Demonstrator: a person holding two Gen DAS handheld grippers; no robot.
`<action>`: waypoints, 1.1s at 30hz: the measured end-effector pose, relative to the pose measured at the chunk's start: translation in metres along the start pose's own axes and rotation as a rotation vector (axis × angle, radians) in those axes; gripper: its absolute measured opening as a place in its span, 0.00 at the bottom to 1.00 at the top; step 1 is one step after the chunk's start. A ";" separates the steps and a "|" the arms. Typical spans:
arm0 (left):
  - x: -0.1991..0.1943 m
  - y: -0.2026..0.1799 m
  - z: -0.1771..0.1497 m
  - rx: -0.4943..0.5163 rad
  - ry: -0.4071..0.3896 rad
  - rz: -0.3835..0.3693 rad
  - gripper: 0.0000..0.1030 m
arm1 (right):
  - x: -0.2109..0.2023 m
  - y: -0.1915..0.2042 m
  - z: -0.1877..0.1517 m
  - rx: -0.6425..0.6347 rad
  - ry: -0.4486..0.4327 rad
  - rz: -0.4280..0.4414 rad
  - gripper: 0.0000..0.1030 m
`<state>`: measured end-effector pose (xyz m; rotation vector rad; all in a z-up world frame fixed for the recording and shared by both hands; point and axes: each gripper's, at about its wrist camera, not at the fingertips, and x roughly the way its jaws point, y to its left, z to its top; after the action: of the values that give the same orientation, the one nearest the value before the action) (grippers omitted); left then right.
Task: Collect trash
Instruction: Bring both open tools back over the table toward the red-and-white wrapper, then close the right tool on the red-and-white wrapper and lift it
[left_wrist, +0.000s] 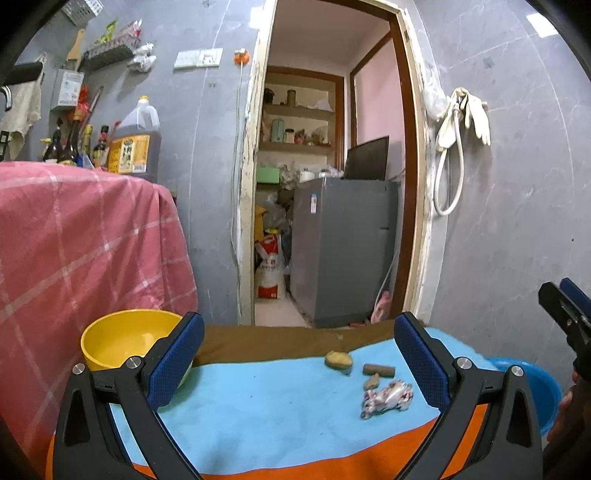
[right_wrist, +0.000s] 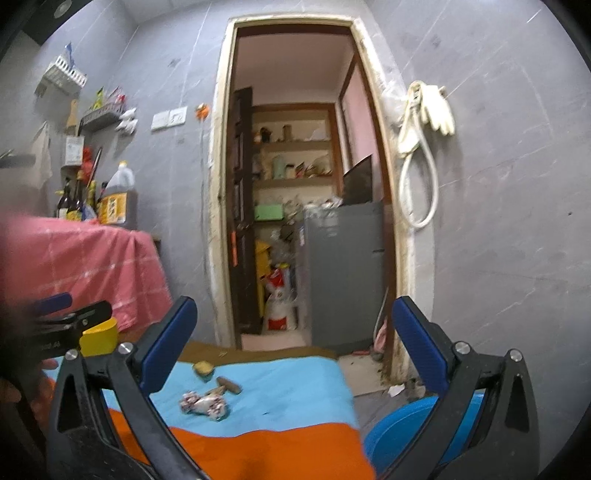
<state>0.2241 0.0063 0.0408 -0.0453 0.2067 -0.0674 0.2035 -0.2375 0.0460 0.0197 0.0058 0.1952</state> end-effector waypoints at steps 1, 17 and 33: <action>0.003 0.002 -0.002 0.004 0.012 0.002 0.98 | 0.004 0.003 -0.002 -0.005 0.017 0.012 1.00; 0.047 0.037 -0.025 -0.123 0.280 0.080 0.98 | 0.107 0.042 -0.044 -0.077 0.575 0.131 1.00; 0.080 0.044 -0.041 -0.160 0.506 0.060 0.98 | 0.142 0.065 -0.074 -0.111 0.835 0.332 0.31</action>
<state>0.2961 0.0424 -0.0175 -0.1818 0.7191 -0.0009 0.3298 -0.1448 -0.0273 -0.1734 0.8282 0.5241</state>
